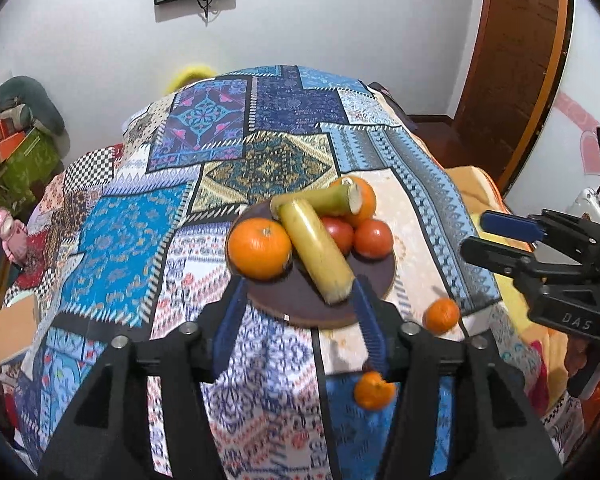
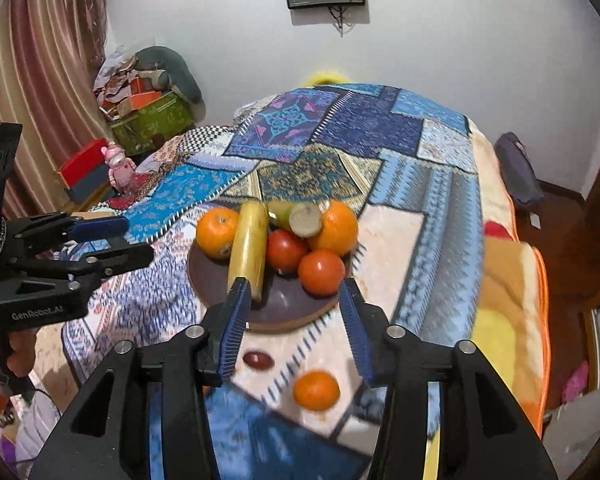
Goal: Organize fruits
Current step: 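Lower the squash onto the plate with the left tool while the right tool sets its squash beside it, then grasp a small mandarin with the left tool while the right tool grasps another mandarin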
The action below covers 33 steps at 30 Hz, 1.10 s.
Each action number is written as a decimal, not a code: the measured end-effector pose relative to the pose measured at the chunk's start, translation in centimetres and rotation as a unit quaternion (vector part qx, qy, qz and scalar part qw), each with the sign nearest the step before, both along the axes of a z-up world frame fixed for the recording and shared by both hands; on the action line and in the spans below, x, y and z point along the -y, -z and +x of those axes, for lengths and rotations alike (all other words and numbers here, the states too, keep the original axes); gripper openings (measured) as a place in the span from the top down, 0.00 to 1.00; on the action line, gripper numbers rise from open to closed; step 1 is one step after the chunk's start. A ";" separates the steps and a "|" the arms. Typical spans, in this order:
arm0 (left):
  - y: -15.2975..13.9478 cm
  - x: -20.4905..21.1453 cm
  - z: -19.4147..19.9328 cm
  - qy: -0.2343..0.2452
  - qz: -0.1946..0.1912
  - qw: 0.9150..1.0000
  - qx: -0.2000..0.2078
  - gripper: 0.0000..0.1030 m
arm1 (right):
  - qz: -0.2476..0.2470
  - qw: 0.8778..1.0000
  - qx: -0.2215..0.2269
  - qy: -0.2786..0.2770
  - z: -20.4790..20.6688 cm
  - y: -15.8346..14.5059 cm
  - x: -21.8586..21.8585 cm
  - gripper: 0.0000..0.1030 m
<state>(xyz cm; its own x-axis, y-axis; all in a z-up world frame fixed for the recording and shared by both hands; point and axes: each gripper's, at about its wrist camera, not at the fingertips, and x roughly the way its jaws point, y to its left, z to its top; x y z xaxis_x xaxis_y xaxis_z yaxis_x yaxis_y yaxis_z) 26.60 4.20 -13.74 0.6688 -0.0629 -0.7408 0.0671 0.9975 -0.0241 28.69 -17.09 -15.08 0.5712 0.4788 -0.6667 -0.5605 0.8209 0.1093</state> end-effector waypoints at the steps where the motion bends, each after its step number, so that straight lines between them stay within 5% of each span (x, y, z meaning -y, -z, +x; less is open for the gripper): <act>1: 0.4 0.0 -0.5 0.000 -0.003 1.000 -0.005 0.44 | -0.001 1.000 -0.002 0.003 -0.3 0.3 0.2 0.57; 24: 8.8 4.2 -2.8 0.045 -0.038 0.993 -0.106 0.44 | -0.012 0.995 -0.089 0.033 -2.3 7.2 2.4 0.54; 30: 9.8 4.1 -2.3 0.052 -0.061 0.990 -0.117 0.66 | -0.023 0.995 -0.097 0.024 -1.1 8.1 1.4 0.54; 33: 9.7 4.1 -2.2 0.054 -0.062 0.990 -0.114 0.66 | -0.026 0.994 -0.105 0.023 -0.6 8.7 1.1 0.54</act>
